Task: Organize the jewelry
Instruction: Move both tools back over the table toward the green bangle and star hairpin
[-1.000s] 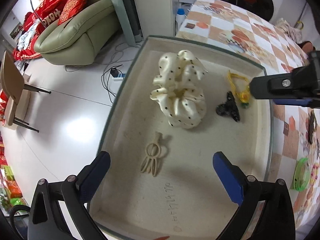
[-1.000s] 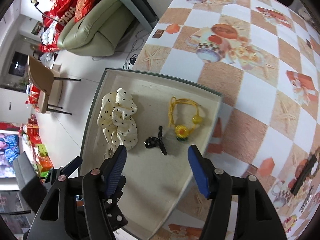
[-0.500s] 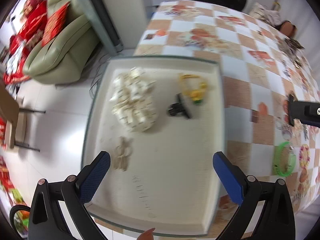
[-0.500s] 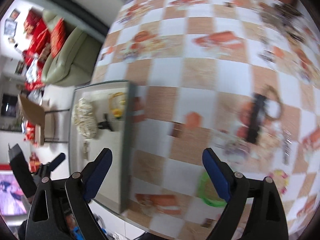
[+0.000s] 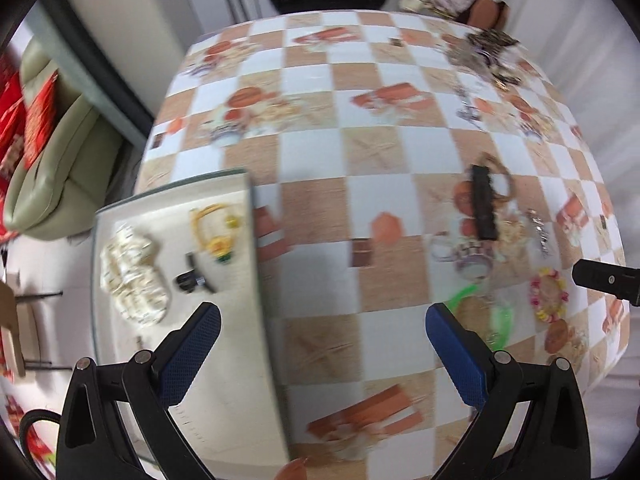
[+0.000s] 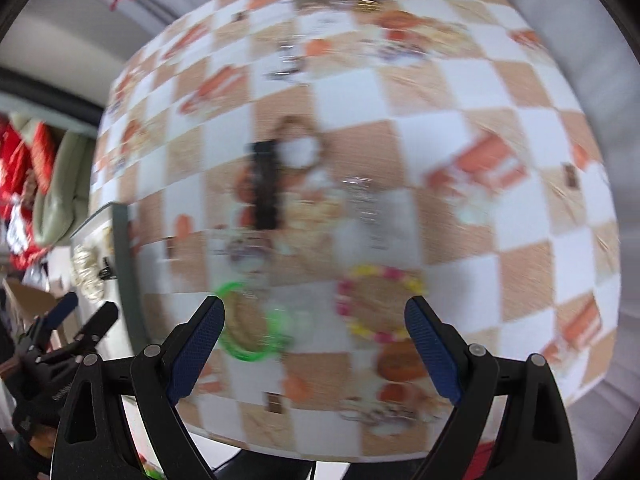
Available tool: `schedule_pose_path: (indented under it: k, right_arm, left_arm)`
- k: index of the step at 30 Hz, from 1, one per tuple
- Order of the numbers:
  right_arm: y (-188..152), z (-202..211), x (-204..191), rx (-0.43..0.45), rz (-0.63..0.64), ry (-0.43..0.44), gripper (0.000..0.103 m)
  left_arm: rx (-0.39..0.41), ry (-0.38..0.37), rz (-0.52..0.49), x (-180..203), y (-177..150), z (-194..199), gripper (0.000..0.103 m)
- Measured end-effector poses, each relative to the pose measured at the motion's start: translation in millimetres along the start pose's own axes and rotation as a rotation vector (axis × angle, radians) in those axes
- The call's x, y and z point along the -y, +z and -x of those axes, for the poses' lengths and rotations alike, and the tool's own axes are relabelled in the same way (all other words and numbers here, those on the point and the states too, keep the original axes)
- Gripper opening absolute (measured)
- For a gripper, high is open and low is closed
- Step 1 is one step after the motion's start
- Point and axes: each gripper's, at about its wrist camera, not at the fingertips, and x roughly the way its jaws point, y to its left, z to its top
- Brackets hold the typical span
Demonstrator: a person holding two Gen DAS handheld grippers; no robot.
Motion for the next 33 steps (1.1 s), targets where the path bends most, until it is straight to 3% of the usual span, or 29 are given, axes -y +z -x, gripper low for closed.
schedule_pose_path:
  k: [6,12,31,33]
  right_arm:
    - [-4.6,0.9,40.4,-0.006,-0.064,-0.044,0.093]
    - [-2.6,-6.7,52.0,-0.021,-0.061,-0.058,0.093]
    - [39.3,-59.0,20.3,-0.056,0.109,-0.127,0.093]
    - [44.5,-65.7,14.5,-0.059,0.125,-0.138,0.092]
  left_arm:
    - [-0.046,-0.023,-0.063,35.7,6.7,-17.2,0.103]
    - [-0.106,-0.011,-0.089,54.8,-2.1,-38.6,0.103]
    - [-0.209,-0.056,-0.078,78.7,-17.9,-83.4,0.103]
    - [-0.213,-0.054,-0.078,81.1,-19.2,-87.1,0.094]
